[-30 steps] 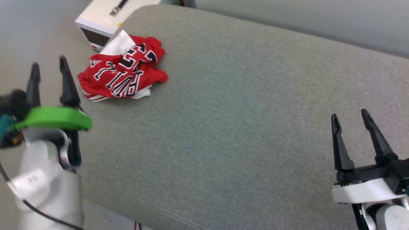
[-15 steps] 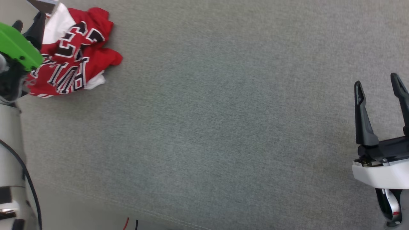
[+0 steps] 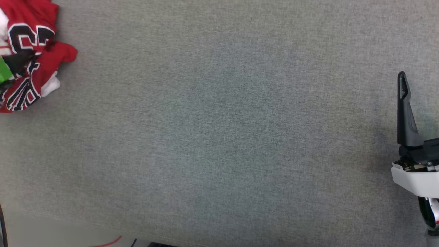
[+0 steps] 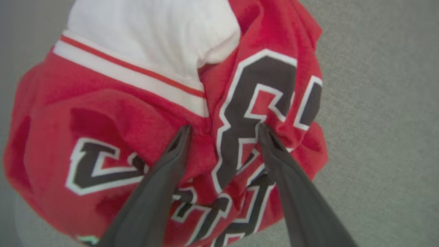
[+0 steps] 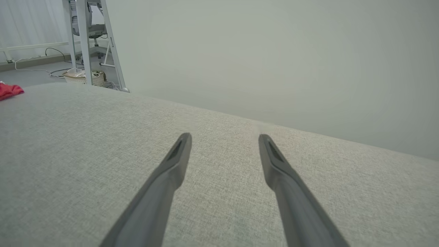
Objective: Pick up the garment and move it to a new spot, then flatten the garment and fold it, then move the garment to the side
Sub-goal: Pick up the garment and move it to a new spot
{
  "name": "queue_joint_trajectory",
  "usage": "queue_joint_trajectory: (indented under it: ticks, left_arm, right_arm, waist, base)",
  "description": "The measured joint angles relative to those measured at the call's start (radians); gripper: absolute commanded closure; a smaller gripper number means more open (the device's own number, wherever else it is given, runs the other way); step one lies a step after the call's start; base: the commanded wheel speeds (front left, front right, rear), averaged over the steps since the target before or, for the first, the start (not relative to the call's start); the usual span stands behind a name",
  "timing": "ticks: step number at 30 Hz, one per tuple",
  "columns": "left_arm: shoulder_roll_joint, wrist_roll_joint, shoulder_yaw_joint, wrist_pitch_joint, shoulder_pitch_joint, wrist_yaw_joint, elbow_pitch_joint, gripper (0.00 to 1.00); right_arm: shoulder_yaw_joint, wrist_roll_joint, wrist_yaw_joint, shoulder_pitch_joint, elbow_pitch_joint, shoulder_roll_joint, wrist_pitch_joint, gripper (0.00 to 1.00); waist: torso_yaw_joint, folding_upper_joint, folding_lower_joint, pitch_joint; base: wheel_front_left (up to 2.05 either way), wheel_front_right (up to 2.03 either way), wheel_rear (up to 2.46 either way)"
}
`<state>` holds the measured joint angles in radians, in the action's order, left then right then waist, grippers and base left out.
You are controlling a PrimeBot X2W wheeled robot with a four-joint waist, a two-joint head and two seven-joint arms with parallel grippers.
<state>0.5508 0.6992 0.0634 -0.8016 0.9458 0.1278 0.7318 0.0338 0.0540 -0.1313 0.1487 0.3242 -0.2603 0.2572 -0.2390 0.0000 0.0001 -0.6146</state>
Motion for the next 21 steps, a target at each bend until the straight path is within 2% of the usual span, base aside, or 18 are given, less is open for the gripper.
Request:
queue_joint_trajectory:
  ticks: [5, 11, 12, 13, 21]
  left_arm:
    - [-0.001, -0.029, -0.04, -0.01, -0.004, 0.0, 0.034, 0.0]
    - [0.002, -0.034, -0.044, 0.025, -0.006, 0.0, 0.056, 0.0]
    - [0.003, -0.036, -0.051, 0.035, -0.006, 0.0, 0.06, 0.58]
    - [0.004, -0.043, -0.061, 0.046, -0.006, 0.0, 0.062, 1.0]
    - [0.015, -0.08, -0.156, 0.146, -0.001, 0.0, 0.041, 1.0]
  right_arm:
    - [0.002, 0.0, 0.0, 0.002, 0.003, -0.002, 0.0, 0.0]
    - [0.01, 0.001, 0.0, 0.003, 0.003, -0.006, 0.0, 0.0]
    - [0.012, 0.002, 0.0, 0.004, 0.003, -0.006, 0.0, 0.0]
    - [0.013, 0.002, 0.0, 0.004, 0.003, -0.006, 0.0, 0.0]
    - [0.007, 0.004, 0.0, 0.003, -0.015, 0.023, 0.0, 0.0]
  waist:
    - [0.015, 0.0, 0.0, -0.04]
    - [0.025, 0.0002, -0.0001, -0.055]
    - [0.025, 0.0002, -0.0001, -0.053]
    - [0.025, 0.0002, -0.0002, -0.049]
    - [0.021, 0.0001, -0.0001, 0.013]
  base:
    - [0.0, 0.0, 0.0]
    - [0.0, 0.0, 0.0]
    - [0.0, 0.0, 0.0]
    - [0.0, 0.0, 0.0]
    - [0.0, 0.0, 0.0]
